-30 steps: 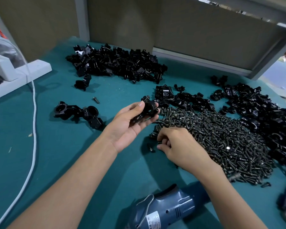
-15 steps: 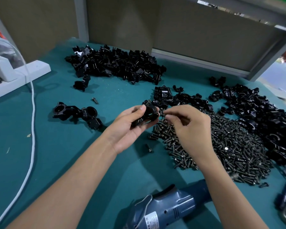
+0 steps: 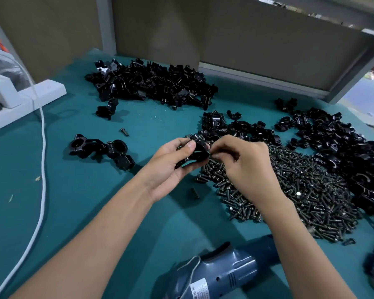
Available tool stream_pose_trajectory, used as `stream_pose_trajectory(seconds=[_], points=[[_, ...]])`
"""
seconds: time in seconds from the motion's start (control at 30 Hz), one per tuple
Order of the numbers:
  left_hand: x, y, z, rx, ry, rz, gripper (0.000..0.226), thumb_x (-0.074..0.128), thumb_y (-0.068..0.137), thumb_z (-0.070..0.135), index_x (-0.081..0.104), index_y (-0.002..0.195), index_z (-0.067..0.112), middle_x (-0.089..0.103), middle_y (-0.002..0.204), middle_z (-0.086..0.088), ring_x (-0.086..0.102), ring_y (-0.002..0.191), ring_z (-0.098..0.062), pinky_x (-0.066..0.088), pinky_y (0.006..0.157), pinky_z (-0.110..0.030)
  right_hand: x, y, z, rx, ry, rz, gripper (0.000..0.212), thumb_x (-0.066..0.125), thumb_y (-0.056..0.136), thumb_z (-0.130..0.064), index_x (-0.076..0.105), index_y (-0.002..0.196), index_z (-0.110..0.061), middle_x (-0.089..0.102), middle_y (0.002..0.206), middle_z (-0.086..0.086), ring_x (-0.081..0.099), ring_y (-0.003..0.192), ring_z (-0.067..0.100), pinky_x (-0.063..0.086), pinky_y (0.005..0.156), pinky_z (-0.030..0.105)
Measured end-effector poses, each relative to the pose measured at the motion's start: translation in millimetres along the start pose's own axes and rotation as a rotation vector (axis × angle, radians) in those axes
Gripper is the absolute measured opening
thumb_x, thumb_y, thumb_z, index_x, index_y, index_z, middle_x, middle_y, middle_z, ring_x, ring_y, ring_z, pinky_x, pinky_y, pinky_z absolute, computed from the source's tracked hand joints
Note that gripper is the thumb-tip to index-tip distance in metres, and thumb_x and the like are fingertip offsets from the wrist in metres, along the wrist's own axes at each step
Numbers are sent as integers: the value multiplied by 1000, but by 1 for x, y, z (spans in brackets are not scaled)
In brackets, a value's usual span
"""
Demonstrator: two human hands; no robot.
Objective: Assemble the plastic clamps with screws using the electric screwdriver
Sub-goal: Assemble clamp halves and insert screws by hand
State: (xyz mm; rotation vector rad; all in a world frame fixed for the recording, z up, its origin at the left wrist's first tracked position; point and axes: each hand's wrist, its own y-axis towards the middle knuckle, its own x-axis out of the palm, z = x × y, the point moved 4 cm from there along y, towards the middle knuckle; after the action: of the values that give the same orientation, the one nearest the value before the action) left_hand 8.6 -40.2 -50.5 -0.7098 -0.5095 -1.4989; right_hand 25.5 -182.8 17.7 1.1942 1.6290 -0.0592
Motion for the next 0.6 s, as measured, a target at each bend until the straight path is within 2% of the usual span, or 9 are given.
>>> stream_pose_trajectory(seconds=[0.03,0.13,0.2,0.3,0.4,0.5,0.6], points=[[0,0,-1,2,9,-1,34,60,81,15,55,109,-3,66,109,-18,67,103,-24,57,92,-38,2,0,0,-3,1,-19,15,66,85,6,69,86,-9,68,68,-3,59,59,10,44,54,21],[0,1,-2,9,43,16,40,61,80,15,52,115,-2,58,118,-23,61,111,-28,55,95,-41,6,0,1,37,35,-55,15,65,85,7,64,88,-7,63,68,-10,60,66,-4,44,61,8],[0,1,-1,16,42,23,38,62,80,15,53,112,-2,58,120,-24,61,111,-28,56,94,-40,6,0,3,92,101,-29,16,66,85,7,63,89,-8,67,73,-10,64,75,-3,50,68,10],[0,1,1,31,41,25,34,62,79,15,54,108,-2,62,115,-22,62,108,-27,58,90,-37,3,-1,6,147,128,15,18,69,83,6,63,89,-11,69,78,-13,66,79,-2,52,71,11],[-3,2,2,46,42,63,20,58,90,10,56,106,-2,64,110,-19,64,105,-24,59,88,-35,7,-2,10,214,55,-130,18,75,81,-1,68,88,-15,70,78,-15,64,80,-5,49,73,7],[-6,4,4,63,33,111,12,51,98,7,56,106,-3,66,109,-19,65,103,-25,60,86,-35,14,-6,16,268,-84,-361,16,75,81,-9,74,80,-25,70,75,-15,64,75,-2,54,76,19],[-7,4,6,76,27,117,12,51,99,7,56,104,-2,69,103,-16,68,97,-22,60,84,-33,22,-9,16,290,-173,-464,13,74,81,-14,75,79,-27,70,78,-14,64,77,4,57,77,34]])
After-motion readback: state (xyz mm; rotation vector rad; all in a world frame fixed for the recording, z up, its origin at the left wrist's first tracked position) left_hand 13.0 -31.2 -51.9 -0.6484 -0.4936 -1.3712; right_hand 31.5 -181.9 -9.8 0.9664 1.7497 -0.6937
